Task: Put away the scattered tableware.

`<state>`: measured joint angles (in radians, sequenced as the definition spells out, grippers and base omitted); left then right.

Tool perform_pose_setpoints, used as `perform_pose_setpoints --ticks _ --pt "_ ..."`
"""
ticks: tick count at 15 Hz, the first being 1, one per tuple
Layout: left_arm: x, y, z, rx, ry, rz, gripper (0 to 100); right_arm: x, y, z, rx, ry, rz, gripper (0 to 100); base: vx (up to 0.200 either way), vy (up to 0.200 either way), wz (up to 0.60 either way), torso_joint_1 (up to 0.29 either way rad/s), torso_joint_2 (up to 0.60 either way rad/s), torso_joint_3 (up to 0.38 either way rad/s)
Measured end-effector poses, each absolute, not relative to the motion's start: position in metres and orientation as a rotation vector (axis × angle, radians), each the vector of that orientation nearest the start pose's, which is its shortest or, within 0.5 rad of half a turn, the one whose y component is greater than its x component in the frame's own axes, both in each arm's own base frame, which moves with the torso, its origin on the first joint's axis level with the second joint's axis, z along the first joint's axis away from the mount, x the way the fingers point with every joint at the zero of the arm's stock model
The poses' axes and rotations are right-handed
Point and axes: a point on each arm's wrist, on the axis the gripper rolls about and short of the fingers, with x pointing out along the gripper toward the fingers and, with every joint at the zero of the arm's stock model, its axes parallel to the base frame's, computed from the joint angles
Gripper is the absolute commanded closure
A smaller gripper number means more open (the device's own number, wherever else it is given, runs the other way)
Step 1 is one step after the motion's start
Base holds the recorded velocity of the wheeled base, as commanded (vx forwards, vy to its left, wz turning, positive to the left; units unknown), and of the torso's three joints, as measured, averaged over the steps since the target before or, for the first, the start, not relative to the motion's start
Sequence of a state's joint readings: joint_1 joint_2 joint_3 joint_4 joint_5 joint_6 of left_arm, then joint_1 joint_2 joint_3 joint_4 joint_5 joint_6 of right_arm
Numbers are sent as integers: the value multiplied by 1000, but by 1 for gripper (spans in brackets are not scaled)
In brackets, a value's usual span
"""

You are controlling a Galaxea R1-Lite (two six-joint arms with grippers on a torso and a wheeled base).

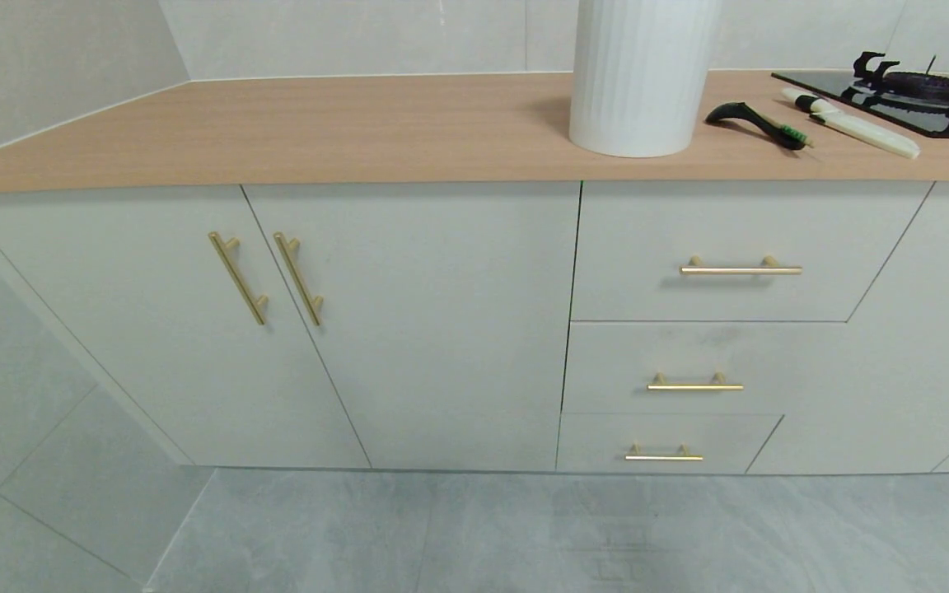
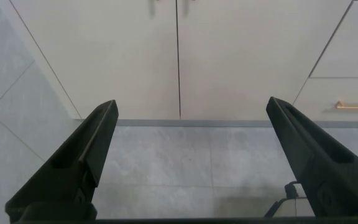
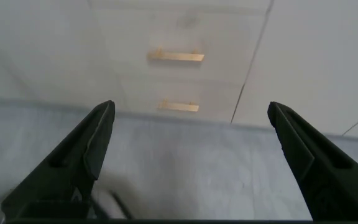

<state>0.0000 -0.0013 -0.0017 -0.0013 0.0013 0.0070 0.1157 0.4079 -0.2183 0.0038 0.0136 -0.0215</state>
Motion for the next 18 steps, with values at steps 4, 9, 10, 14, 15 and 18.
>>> perform_pose_setpoints --ticks 4,9,10,14,15,18 --pt "-23 0 76 7 -4 1 0 64 10 165 -54 381 173 0 0 0 0 0 0 0" --pt "-23 0 76 7 -4 1 0 155 26 191 -61 535 182 0 0 0 0 0 0 0" --pt "-23 0 76 7 -4 1 0 174 29 191 -61 560 180 0 0 0 0 0 0 0" --pt "-23 0 76 7 -4 1 0 244 40 181 -62 569 173 0 0 0 0 0 0 0" --pt "-23 0 76 7 -4 1 0 257 42 175 -64 578 171 0 0 0 0 0 0 0" --pt "-23 0 76 7 -4 1 0 283 46 153 -70 625 164 0 0 0 0 0 0 0"
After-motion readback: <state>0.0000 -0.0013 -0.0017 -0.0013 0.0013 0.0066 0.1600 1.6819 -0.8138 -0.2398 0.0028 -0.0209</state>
